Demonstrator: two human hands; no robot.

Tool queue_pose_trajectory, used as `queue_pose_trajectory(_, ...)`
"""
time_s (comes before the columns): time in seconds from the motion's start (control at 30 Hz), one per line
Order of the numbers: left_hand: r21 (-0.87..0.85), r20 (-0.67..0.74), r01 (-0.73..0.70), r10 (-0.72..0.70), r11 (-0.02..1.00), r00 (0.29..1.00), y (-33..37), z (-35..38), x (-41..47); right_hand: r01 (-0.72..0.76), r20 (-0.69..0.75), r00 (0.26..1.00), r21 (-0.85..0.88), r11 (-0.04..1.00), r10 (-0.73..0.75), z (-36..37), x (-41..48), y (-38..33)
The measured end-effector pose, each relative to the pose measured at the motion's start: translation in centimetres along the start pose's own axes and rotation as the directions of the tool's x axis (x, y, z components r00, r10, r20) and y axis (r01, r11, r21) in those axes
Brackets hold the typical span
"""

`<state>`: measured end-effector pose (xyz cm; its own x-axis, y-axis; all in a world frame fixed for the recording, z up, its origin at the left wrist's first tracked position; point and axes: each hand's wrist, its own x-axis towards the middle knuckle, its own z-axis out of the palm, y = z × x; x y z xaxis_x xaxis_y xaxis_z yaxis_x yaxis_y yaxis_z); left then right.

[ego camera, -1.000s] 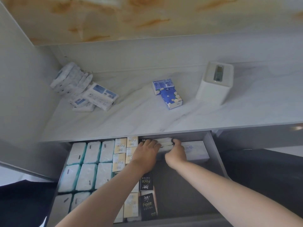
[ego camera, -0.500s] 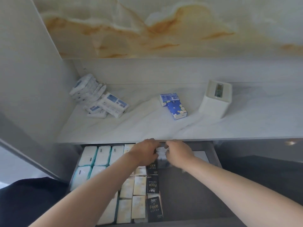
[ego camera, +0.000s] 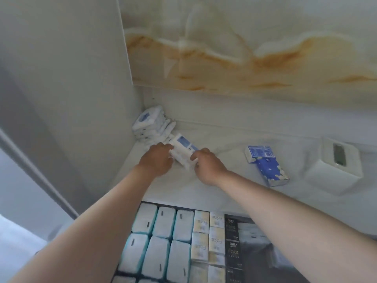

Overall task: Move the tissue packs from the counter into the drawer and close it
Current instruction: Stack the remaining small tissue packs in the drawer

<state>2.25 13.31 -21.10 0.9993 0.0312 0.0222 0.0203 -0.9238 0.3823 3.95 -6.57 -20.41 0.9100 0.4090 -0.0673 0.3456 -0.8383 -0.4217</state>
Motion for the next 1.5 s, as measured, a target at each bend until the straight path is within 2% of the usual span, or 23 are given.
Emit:
queue_pose_trajectory(0.07, -0.045, -0.005, 0.04, -0.04, 0.998, 0.999, -2.1, 0.1, 1.7, -0.019, -0.008, 1.0, -0.035, 0.999, 0.019, 0.6, 2.4, -0.8)
queue_pose_trajectory(0.23, -0.154, 0.107, 0.053, -0.037, 0.987, 0.994, -3.9, 2.0, 3.5, -0.123, 0.04, 0.991, -0.057, 0.991, 0.126, 2.3, 6.6, -2.1)
queue_pose_trajectory(0.33, -0.218, 0.103, 0.036, -0.014, 0.975, 0.995, -3.1, 2.3, 3.8, -0.177, 0.03, 0.981, -0.243, 0.954, 0.19, 3.2, 8.0, -1.7)
queue_pose_trajectory(0.37, -0.226, 0.112, 0.031, -0.006, 0.974, 0.994, -2.9, 2.2, 3.9, -0.219, 0.028, 0.972, -0.255, 0.942, 0.234, 3.3, 8.3, -1.4)
queue_pose_trajectory(0.43, -0.238, 0.125, 0.043, -0.014, 0.97, 0.992, -2.8, 1.9, 4.4, -0.326, 0.063, 0.94, -0.135, 0.936, 0.336, 3.1, 8.5, -0.6)
queue_pose_trajectory(0.5, -0.241, 0.032, 0.076, -0.07, 0.968, 0.997, -3.1, 1.2, 4.9, -0.388, 0.118, 0.918, 0.062, 0.92, 0.379, 2.7, 8.7, 0.4)
queue_pose_trajectory(0.53, -0.248, -0.091, 0.072, -0.097, 0.966, 0.991, -3.1, 0.8, 5.1, -0.395, 0.139, 0.916, 0.148, 0.907, 0.376, 2.4, 8.9, 0.8)
queue_pose_trajectory(0.6, -0.285, -0.37, 0.023, -0.132, 0.958, 0.92, -3.3, -0.1, 5.4, -0.391, 0.135, 0.92, 0.348, 0.852, 0.367, 1.7, 9.4, 0.9)
queue_pose_trajectory(0.67, -0.41, -0.496, -0.023, -0.201, 0.912, 0.845, -3.6, -0.9, 5.8, -0.331, 0.08, 0.93, 0.603, 0.726, 0.358, 0.8, 10.2, 0.2)
queue_pose_trajectory(0.73, -0.517, -0.521, -0.057, -0.262, 0.854, 0.812, -3.8, -1.8, 6.3, -0.247, 0.059, 0.936, 0.81, 0.531, 0.346, -0.3, 11.3, -1.6)
queue_pose_trajectory(0.8, -0.532, -0.591, -0.101, -0.283, 0.841, 0.756, -4.2, -2.9, 6.7, -0.19, 0.052, 0.939, 0.903, 0.386, 0.34, -1.0, 13.2, -3.9)
queue_pose_trajectory(0.87, -0.531, -0.655, -0.13, -0.308, 0.838, 0.69, -4.4, -3.9, 6.8, -0.184, 0.048, 0.923, 0.926, 0.329, 0.381, -1.5, 15.6, -6.8)
queue_pose_trajectory(0.93, -0.486, -0.681, -0.128, -0.283, 0.864, 0.675, -4.8, -4.5, 7.0, -0.191, 0.052, 0.92, 0.925, 0.328, 0.389, -1.8, 17.6, -9.7)
queue_pose_trajectory(1.03, -0.389, -0.582, -0.06, -0.195, 0.92, 0.79, -6.1, -4.2, 7.6, -0.282, 0.119, 0.93, 0.84, 0.463, 0.349, -1.5, 19.9, -12.9)
queue_pose_trajectory(1.1, -0.4, -0.441, 0.042, -0.232, 0.916, 0.867, -6.9, -3.6, 7.8, -0.346, 0.188, 0.924, 0.779, 0.522, 0.332, -1.1, 20.4, -14.3)
queue_pose_trajectory(1.13, -0.424, -0.39, 0.076, -0.258, 0.902, 0.884, -7.1, -3.4, 7.7, -0.37, 0.21, 0.919, 0.754, 0.543, 0.335, -0.8, 20.7, -14.6)
queue_pose_trajectory(1.2, -0.448, -0.368, 0.083, -0.268, 0.89, 0.89, -7.1, -3.0, 7.4, -0.393, 0.234, 0.913, 0.722, 0.569, 0.334, -0.5, 21.3, -14.7)
queue_pose_trajectory(1.27, -0.457, -0.378, 0.084, -0.279, 0.886, 0.883, -6.9, -3.0, 7.4, -0.383, 0.221, 0.913, 0.757, 0.53, 0.343, -0.2, 21.7, -14.2)
queue_pose_trajectory(1.37, -0.479, -0.381, 0.086, -0.295, 0.874, 0.876, -6.7, -3.2, 7.7, -0.427, 0.302, 0.898, 0.774, 0.467, 0.321, 0.0, 21.3, -14.0)
queue_pose_trajectory(1.5, -0.482, -0.415, 0.065, -0.293, 0.874, 0.862, -6.2, -2.9, 6.9, -0.376, 0.271, 0.921, 0.806, 0.457, 0.279, -0.3, 19.9, -13.5)
